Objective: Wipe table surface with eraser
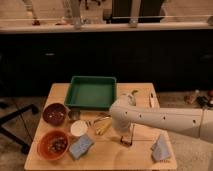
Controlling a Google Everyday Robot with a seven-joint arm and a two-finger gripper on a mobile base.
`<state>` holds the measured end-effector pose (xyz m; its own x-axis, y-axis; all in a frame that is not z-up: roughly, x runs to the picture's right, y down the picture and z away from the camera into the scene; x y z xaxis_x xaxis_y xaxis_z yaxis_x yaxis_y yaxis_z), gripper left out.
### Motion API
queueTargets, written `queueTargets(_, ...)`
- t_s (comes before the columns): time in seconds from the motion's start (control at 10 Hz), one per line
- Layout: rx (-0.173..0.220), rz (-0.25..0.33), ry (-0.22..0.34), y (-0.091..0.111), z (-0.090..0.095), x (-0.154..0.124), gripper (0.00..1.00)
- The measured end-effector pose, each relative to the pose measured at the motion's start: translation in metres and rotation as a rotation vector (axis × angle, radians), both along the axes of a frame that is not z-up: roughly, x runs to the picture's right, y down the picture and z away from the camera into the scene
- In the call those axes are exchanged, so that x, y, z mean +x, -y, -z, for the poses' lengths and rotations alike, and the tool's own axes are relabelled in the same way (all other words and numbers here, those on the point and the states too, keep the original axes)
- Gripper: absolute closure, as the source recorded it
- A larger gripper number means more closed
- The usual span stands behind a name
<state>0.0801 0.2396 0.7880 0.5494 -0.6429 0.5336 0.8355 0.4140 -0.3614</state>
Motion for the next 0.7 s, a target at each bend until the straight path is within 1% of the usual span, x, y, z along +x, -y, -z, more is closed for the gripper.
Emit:
queueTargets(0.1,0.0,0.005,0.002,0.0012,0.0014,-0.0008,0.21)
queueTargets(0.2,-0.002,0.015,0.009,0.0027,0.0029,-0.0015,0.2)
queueTargets(0.5,-0.025,0.062,0.034,0.0053,0.0039,0.0,0.2)
queueTargets(0.7,-0.033,0.072,0.048,0.0078,0.0055,0.0059,0.2)
